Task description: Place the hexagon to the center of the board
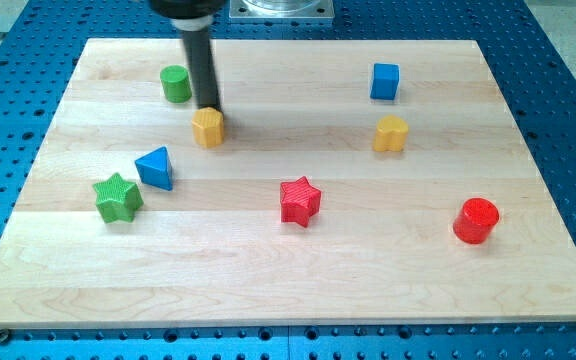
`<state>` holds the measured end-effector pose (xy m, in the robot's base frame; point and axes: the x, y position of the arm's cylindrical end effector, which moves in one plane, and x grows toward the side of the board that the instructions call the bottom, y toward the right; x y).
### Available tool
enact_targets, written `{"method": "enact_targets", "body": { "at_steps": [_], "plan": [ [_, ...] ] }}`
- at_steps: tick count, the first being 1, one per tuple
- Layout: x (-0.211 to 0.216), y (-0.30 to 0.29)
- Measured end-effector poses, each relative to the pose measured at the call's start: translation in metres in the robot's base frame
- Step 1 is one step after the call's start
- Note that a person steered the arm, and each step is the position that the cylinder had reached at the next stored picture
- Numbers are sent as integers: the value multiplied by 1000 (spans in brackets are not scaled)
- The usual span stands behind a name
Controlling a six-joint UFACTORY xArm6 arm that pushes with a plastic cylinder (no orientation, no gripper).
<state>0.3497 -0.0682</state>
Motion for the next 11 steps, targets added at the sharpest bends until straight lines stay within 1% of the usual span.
{"method": "enact_targets", "body": {
  "at_steps": [1,2,3,4,5,6,7,9,10,11],
  "plan": [
    [2,48],
    [-34,14],
    [-14,-45],
    [22,-67],
    [45,-26],
    [47,1],
    [36,-29],
    [-21,4],
    [-8,49],
    [31,35]
  ]
}}
